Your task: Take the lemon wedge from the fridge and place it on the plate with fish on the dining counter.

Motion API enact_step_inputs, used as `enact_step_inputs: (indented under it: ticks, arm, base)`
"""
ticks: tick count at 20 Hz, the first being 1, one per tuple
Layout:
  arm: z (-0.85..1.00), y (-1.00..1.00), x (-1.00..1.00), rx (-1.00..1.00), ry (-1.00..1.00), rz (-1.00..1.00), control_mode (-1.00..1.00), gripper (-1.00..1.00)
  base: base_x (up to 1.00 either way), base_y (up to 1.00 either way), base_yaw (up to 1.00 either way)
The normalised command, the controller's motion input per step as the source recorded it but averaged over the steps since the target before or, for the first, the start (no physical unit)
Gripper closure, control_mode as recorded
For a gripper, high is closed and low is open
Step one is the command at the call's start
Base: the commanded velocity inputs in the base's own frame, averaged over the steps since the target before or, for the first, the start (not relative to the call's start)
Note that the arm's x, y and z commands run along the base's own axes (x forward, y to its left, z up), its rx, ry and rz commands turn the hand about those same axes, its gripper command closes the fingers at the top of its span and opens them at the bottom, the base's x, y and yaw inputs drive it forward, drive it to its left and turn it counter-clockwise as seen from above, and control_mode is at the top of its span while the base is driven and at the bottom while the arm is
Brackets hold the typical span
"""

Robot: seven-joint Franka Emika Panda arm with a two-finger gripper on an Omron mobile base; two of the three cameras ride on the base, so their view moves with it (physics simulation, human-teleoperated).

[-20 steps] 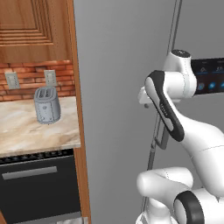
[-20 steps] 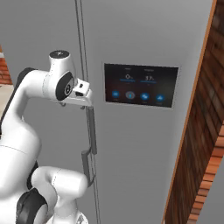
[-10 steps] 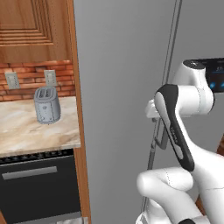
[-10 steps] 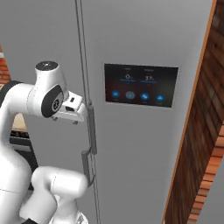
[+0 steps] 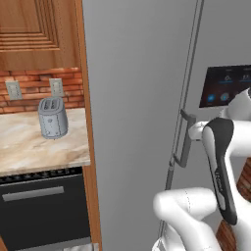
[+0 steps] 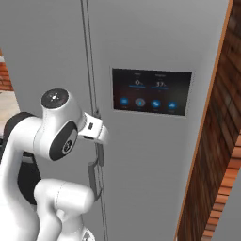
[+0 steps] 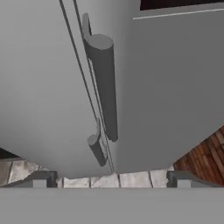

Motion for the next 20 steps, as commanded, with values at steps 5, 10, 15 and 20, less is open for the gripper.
enact_step_inputs:
  ticks: [5, 10, 15, 20]
  arm:
    - [0.0, -0.06, -0.07, 0.0, -0.04, 0.0, -1.0, -1.0]
    - [0.0, 0.0, 0.0, 0.0, 0.0, 0.0, -1.0, -1.0]
    - [0.0, 0.0, 0.0, 0.0, 0.0, 0.0, -1.0, -1.0]
    - [0.0, 0.0, -0.22, 0.0, 0.0, 0.0, -1.0, -1.0]
  base:
    - [0.0, 0.0, 0.0]
    - [0.0, 0.0, 0.0]
    - [0.0, 0.0, 0.0]
    - [0.0, 0.0, 0.0]
